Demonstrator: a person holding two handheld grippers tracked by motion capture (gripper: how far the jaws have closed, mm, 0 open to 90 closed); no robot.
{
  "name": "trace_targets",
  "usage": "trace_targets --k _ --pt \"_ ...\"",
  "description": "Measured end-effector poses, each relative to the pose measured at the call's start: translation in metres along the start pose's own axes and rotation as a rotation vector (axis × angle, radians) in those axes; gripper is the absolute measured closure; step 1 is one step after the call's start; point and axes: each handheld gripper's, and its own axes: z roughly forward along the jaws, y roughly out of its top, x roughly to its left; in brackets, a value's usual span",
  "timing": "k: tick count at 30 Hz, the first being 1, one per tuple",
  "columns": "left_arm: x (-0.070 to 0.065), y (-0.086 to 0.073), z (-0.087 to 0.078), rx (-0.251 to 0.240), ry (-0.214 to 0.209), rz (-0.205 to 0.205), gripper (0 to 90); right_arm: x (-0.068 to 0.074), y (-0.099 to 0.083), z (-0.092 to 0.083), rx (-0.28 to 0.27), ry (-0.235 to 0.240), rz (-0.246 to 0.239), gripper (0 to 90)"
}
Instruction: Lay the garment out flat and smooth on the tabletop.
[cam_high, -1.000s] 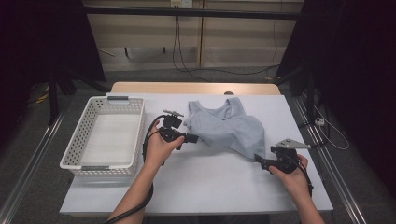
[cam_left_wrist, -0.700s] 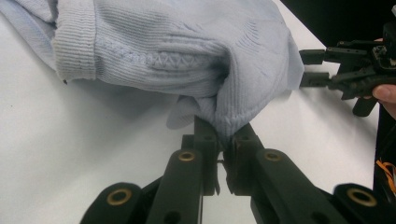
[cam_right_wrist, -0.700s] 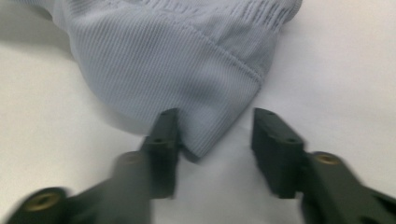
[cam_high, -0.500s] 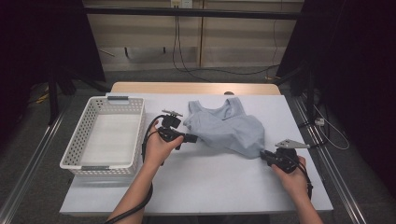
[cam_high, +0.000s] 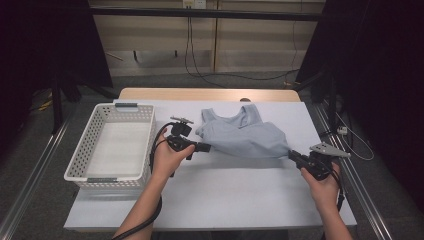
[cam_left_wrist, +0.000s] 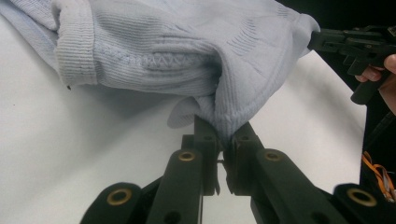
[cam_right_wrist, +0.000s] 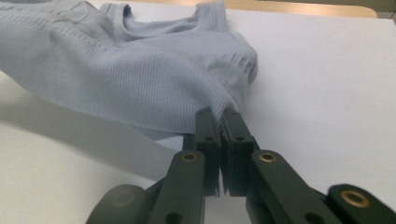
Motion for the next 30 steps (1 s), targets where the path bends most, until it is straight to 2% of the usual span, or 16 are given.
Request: trace_targets --k 5,12,18,21,25,30 --pt "-0.001 0.0 -0.004 -0.013 -0.004 -0.003 85.0 -0.002 0.003 -0.001 -0.027 -0.007 0.01 87.2" --pt "-0.001 -0.002 -0.005 -0.001 -0.019 -0.012 84.9 0.0 0.002 0.001 -0.007 0.0 0.014 85.7" --pt "-0.004 -0.004 -0.001 0.016 -0.022 -0.007 84.9 -0.001 -0.005 0.008 0.028 0.019 0.019 78.0" --pt "-0.004 -0.004 -0.001 0.014 -0.03 -0.014 84.9 0.002 -0.005 0.01 0.025 0.019 0.014 72.7" --pt "-0.005 -0.004 -0.001 0.019 -0.037 -0.013 84.9 0.007 -0.008 0.014 0.042 0.04 0.008 70.0" --pt "-0.004 -0.005 -0.001 0.023 -0.036 -0.017 84.8 0.008 -0.01 0.018 0.065 0.02 0.017 64.6"
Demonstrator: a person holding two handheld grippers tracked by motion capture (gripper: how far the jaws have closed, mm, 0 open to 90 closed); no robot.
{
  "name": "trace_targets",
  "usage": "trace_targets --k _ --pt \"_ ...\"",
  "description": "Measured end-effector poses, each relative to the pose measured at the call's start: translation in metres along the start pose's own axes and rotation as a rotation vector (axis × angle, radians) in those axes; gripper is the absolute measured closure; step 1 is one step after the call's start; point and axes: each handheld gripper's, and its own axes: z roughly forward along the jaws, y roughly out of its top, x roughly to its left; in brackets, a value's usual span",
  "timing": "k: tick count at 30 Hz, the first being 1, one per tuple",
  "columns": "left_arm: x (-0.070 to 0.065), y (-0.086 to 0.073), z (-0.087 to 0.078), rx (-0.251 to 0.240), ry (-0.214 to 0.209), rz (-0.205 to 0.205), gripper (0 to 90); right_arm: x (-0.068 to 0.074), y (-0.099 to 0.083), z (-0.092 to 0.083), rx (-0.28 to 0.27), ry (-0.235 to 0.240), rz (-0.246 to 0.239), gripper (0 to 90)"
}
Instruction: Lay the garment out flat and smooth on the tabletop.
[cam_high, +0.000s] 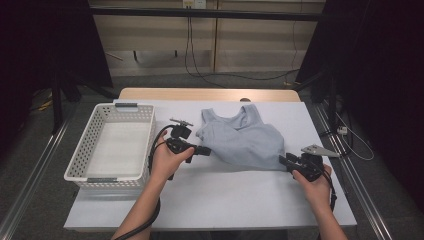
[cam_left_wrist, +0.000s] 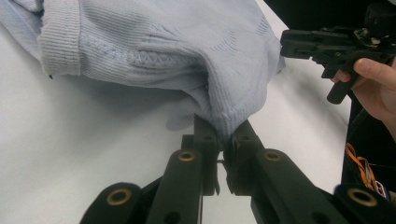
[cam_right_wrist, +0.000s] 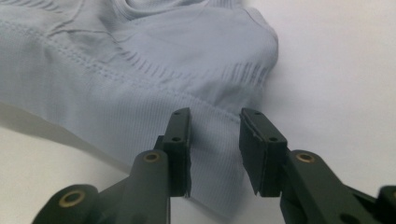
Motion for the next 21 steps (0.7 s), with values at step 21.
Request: trace_targets --k 21 --pt "-0.004 0.001 -0.007 -0.006 -0.011 0.005 84.7 -0.006 0.006 -0.004 -0.016 0.009 0.006 87.4"
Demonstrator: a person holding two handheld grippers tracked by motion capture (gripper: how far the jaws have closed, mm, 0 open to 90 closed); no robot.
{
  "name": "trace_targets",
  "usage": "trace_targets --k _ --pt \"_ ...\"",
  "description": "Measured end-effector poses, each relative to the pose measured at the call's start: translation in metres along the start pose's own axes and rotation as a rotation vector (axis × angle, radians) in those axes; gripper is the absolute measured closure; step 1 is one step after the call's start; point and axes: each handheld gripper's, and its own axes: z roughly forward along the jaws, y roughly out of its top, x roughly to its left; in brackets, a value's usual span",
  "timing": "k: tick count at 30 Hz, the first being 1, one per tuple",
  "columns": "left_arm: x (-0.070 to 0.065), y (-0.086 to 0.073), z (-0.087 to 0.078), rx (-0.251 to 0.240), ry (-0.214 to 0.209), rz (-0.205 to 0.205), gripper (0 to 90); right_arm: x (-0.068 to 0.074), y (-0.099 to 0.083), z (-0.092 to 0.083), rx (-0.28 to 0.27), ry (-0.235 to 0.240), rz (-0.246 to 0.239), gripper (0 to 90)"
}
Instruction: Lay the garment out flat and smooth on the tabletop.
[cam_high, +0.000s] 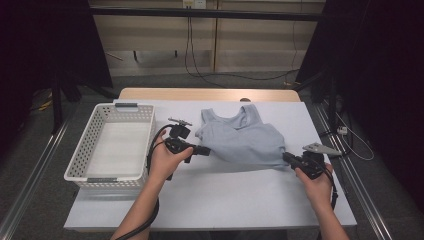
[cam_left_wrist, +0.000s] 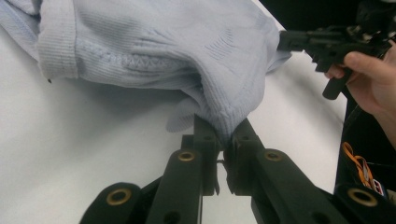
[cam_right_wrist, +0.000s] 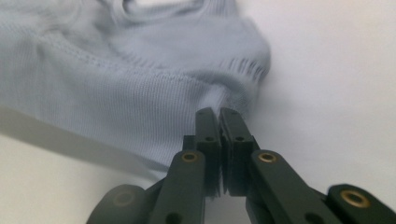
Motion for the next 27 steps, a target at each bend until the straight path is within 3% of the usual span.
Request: trace_targets --k 4,8,14,19,27 --pt "-0.003 0.001 -0.004 -0.008 -0.016 0.001 84.5 -0.002 0.006 -0.013 -0.046 0.007 0.017 87.4" --pt "-0.005 0.0 -0.005 -0.006 -0.015 0.005 84.1 -0.002 0.007 -0.015 -0.052 0.0 0.022 87.3" --pt "0.002 -0.005 -0.003 0.025 -0.003 -0.02 83.7 -0.001 0.0 -0.004 0.0 -0.002 0.011 86.6" --pt "0.003 -0.007 -0.002 0.042 0.004 -0.022 84.0 0.001 0.0 0.005 0.021 -0.021 -0.02 86.5" --pt "0.009 -0.013 0.001 0.064 0.015 -0.039 84.0 0.001 0.001 0.016 0.041 -0.024 -0.021 85.7"
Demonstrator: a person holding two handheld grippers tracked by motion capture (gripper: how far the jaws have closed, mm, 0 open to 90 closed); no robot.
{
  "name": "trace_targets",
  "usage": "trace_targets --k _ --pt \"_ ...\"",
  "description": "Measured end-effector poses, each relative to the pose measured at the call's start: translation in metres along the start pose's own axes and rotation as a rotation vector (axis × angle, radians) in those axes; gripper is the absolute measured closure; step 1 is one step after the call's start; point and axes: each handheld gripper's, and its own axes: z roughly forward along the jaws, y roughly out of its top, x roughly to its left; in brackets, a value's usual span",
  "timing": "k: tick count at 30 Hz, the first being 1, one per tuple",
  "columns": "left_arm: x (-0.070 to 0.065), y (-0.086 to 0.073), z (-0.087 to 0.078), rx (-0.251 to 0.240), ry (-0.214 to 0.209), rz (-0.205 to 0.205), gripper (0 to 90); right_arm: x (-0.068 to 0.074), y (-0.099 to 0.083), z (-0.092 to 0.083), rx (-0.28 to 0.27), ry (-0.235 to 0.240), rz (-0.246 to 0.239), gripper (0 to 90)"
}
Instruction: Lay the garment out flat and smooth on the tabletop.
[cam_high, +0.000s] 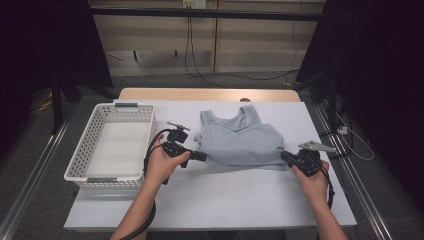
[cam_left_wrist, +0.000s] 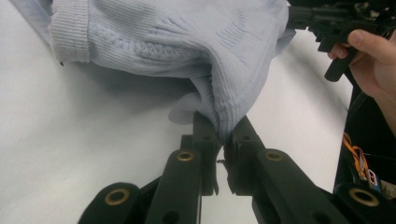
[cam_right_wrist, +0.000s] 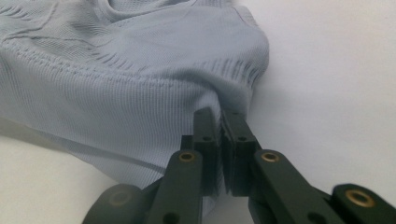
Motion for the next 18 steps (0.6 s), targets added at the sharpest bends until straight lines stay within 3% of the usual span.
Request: trace_targets --k 9,18 --pt "0.0024 -0.0038 0.0027 0.006 0.01 -0.014 83.5 -0.0004 -0.0005 0.0064 0.013 0.002 0.004 84.4" --pt "0.0006 -0.007 0.0027 0.031 0.014 -0.028 83.9 0.0013 0.0002 0.0014 0.01 0.011 0.008 84.2"
